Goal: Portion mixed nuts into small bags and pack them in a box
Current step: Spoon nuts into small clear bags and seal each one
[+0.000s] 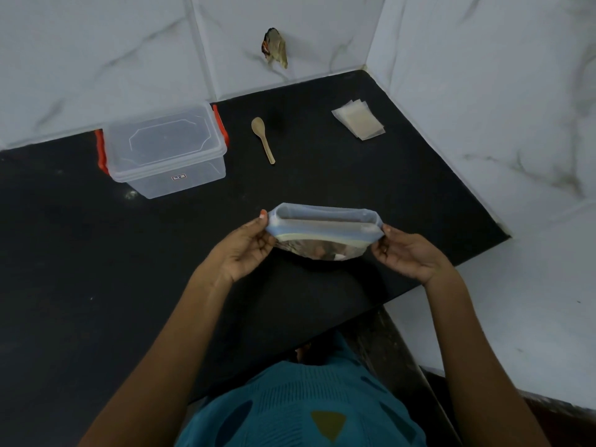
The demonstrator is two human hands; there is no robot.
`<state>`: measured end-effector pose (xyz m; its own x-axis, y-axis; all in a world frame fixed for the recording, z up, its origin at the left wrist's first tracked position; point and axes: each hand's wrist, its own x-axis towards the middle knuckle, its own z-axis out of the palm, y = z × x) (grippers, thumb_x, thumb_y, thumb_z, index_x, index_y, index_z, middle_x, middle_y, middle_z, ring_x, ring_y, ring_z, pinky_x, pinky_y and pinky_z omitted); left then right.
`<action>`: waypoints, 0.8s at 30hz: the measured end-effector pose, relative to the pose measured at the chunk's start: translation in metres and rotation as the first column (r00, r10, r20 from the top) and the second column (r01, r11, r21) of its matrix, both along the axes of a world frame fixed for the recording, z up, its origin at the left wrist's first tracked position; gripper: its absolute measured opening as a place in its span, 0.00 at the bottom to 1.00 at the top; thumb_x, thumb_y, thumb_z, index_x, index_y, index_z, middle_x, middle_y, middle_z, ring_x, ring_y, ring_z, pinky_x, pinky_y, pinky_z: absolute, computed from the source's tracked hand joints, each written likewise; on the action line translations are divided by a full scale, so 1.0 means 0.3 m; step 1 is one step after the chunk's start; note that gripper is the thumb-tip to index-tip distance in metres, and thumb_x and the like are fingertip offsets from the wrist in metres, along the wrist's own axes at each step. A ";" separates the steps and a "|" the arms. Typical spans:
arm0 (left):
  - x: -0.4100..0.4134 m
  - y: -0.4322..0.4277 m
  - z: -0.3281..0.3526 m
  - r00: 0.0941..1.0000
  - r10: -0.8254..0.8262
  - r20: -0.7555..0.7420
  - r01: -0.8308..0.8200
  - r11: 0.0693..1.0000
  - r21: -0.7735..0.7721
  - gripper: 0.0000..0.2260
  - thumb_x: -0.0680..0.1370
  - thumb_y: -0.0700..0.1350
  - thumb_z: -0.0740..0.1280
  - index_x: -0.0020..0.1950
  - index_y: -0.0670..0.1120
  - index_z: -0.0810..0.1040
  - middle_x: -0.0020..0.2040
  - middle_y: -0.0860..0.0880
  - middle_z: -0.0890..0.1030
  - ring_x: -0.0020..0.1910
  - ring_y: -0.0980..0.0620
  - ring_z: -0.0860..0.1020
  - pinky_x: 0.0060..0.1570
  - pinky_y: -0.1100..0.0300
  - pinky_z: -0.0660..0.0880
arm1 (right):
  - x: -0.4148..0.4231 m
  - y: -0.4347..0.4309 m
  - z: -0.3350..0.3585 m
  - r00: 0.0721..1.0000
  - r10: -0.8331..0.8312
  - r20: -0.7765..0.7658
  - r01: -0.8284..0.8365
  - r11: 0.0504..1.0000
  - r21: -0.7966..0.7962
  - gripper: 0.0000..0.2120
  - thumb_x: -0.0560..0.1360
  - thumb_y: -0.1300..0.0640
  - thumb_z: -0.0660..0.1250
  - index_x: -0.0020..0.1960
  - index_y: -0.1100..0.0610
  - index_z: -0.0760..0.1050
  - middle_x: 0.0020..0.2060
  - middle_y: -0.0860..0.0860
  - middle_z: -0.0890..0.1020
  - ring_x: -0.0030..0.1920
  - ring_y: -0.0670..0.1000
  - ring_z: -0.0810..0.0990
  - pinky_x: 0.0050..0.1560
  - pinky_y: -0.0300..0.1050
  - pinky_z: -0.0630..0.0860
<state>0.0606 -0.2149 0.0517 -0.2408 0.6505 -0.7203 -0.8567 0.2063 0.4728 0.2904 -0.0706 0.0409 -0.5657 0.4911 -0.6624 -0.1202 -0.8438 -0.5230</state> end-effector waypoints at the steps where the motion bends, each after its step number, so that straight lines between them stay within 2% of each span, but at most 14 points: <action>1: 0.001 -0.001 -0.001 1.000 0.017 0.018 -0.017 1.000 0.018 0.04 0.77 0.42 0.64 0.47 0.43 0.77 0.45 0.46 0.78 0.44 0.54 0.76 0.37 0.67 0.78 | -0.009 -0.005 -0.001 1.000 -0.025 0.003 0.025 1.000 -0.006 0.28 0.36 0.63 0.83 0.36 0.61 0.81 0.36 0.54 0.82 0.38 0.48 0.80 0.40 0.40 0.79; 2: 0.001 0.000 -0.001 1.000 0.004 0.010 -0.004 0.999 0.032 0.04 0.77 0.41 0.64 0.48 0.43 0.77 0.45 0.46 0.78 0.44 0.54 0.76 0.39 0.67 0.77 | -0.019 -0.015 0.012 0.999 -0.037 0.026 0.038 0.999 -0.014 0.24 0.41 0.63 0.82 0.36 0.61 0.81 0.36 0.54 0.81 0.39 0.48 0.79 0.40 0.40 0.79; 3: -0.002 -0.002 -0.001 0.999 -0.028 -0.016 0.029 0.999 0.037 0.04 0.76 0.40 0.64 0.48 0.44 0.77 0.46 0.46 0.79 0.44 0.55 0.76 0.41 0.67 0.76 | -0.028 -0.020 0.022 0.998 -0.049 0.050 0.050 0.999 -0.017 0.17 0.51 0.63 0.79 0.38 0.60 0.79 0.37 0.53 0.80 0.40 0.48 0.77 0.41 0.40 0.77; 5: -0.008 -0.008 0.003 0.990 -0.111 -0.081 0.113 0.993 0.018 0.06 0.75 0.39 0.65 0.51 0.44 0.77 0.46 0.46 0.78 0.43 0.55 0.75 0.44 0.64 0.73 | -0.040 -0.025 0.044 0.990 -0.085 0.111 0.085 0.996 0.007 0.04 0.69 0.63 0.64 0.43 0.59 0.74 0.40 0.52 0.76 0.42 0.47 0.72 0.43 0.39 0.72; 6: -0.010 -0.012 0.004 0.983 -0.149 -0.105 0.150 0.989 0.002 0.08 0.75 0.39 0.65 0.52 0.45 0.77 0.47 0.46 0.78 0.42 0.55 0.74 0.44 0.63 0.72 | -0.043 -0.024 0.052 0.986 -0.082 0.146 0.079 0.996 0.030 0.05 0.72 0.63 0.59 0.46 0.58 0.72 0.42 0.52 0.75 0.42 0.47 0.71 0.43 0.39 0.70; 9: -0.002 -0.017 0.012 0.968 -0.214 -0.134 0.208 0.977 -0.055 0.09 0.75 0.38 0.64 0.53 0.46 0.77 0.49 0.45 0.77 0.43 0.54 0.73 0.43 0.62 0.72 | -0.057 -0.027 0.059 0.964 -0.063 0.260 0.042 0.995 0.085 0.06 0.74 0.63 0.61 0.50 0.56 0.73 0.45 0.52 0.75 0.44 0.47 0.73 0.43 0.38 0.71; 11: 0.003 -0.018 0.016 0.973 -0.208 -0.103 0.202 0.977 -0.067 0.09 0.75 0.38 0.64 0.54 0.46 0.77 0.50 0.44 0.77 0.45 0.52 0.75 0.44 0.60 0.74 | -0.069 -0.031 0.061 0.941 -0.097 0.324 0.064 0.992 0.112 0.08 0.74 0.64 0.62 0.52 0.56 0.73 0.48 0.53 0.76 0.46 0.48 0.74 0.41 0.39 0.72; 16: 0.005 -0.027 0.018 0.984 -0.175 -0.038 0.174 0.984 -0.037 0.10 0.76 0.33 0.61 0.53 0.43 0.76 0.53 0.42 0.77 0.52 0.47 0.77 0.47 0.54 0.78 | -0.076 -0.045 0.082 0.940 -0.076 0.334 0.006 0.979 0.205 0.09 0.74 0.69 0.59 0.49 0.58 0.73 0.49 0.55 0.76 0.48 0.50 0.76 0.45 0.43 0.75; 20: 0.003 -0.030 0.001 0.990 -0.135 0.047 0.134 0.991 0.027 0.14 0.75 0.30 0.60 0.58 0.41 0.75 0.52 0.40 0.79 0.51 0.46 0.79 0.44 0.56 0.80 | -0.050 -0.039 0.081 0.965 -0.067 0.255 0.043 0.994 0.100 0.12 0.74 0.71 0.58 0.51 0.59 0.74 0.49 0.56 0.77 0.49 0.51 0.77 0.45 0.43 0.79; 24: 0.004 -0.025 -0.004 0.989 -0.077 0.125 0.075 0.997 0.026 0.13 0.76 0.29 0.57 0.52 0.40 0.76 0.47 0.40 0.80 0.44 0.47 0.82 0.42 0.56 0.79 | -0.024 -0.030 0.061 0.980 -0.076 0.183 0.082 0.996 -0.028 0.09 0.74 0.70 0.59 0.51 0.61 0.73 0.45 0.57 0.78 0.46 0.52 0.79 0.37 0.44 0.81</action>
<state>0.0619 -0.2224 0.0506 -0.0987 0.6786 -0.7279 -0.8916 0.2645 0.3675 0.2831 -0.0797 0.0591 -0.3948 0.5037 -0.7684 -0.0928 -0.8539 -0.5120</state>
